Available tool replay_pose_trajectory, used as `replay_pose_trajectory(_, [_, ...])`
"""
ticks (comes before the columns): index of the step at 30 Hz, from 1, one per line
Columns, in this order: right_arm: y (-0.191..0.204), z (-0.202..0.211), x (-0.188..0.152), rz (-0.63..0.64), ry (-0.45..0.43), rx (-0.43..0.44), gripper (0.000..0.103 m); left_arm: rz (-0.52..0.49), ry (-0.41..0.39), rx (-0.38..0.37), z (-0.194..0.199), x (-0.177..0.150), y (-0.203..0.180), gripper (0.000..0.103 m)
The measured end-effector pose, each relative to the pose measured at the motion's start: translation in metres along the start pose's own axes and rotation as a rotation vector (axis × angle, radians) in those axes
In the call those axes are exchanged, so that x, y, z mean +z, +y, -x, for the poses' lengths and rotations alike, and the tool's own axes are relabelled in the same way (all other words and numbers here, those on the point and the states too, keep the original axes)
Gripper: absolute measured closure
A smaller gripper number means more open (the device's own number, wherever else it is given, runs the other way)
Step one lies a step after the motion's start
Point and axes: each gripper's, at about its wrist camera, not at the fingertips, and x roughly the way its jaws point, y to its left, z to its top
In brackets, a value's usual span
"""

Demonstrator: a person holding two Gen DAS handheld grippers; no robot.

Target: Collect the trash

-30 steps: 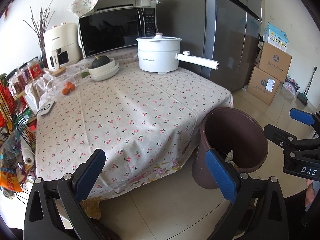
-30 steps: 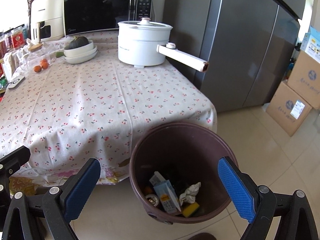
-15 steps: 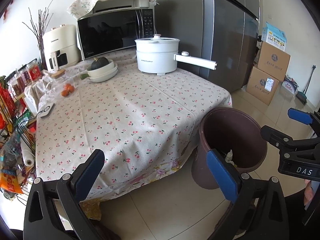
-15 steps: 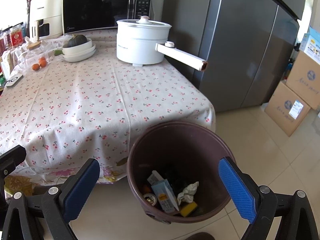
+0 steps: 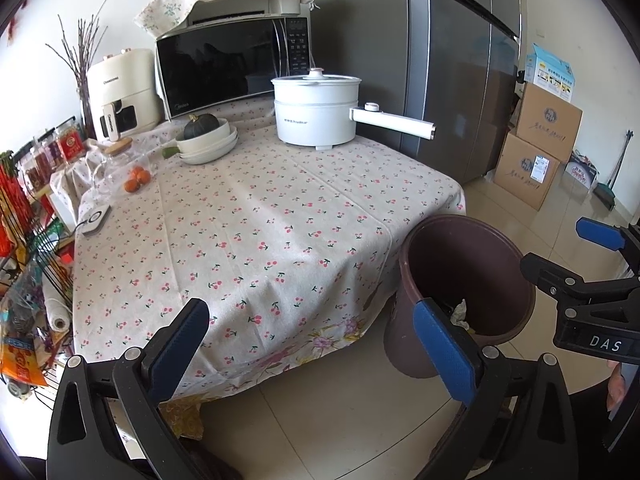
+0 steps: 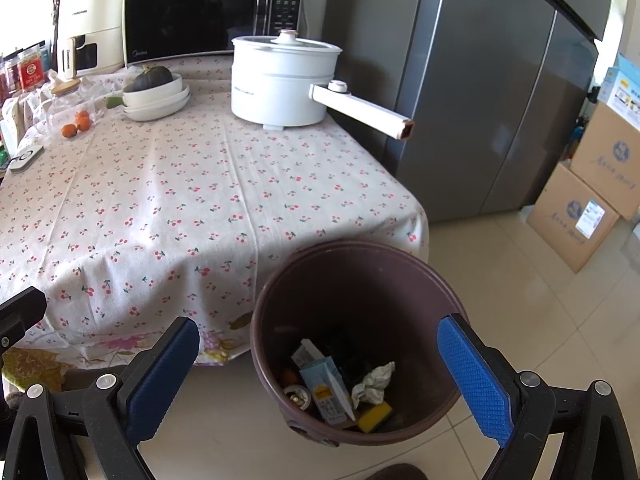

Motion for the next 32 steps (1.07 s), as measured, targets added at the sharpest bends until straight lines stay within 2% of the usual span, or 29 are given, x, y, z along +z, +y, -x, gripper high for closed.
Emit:
replay_pose_trajectory(27, [-0.003,0.000,-0.001,-0.005,0.001,-0.008,0.004,-0.002,0.006,-0.011,0.001,-0.001,0.000,0.000])
replay_pose_trajectory(30, [-0.003,-0.001,-0.002,-0.006,0.004,-0.003,0.004,0.030,0.002,-0.023,0.002,0.003,0.009,0.000])
replay_pose_trajectory(32, [-0.001,-0.002,-0.005,-0.006,0.005,0.009,0.000,0.044,0.013,-0.040,0.002,0.012,0.018,0.000])
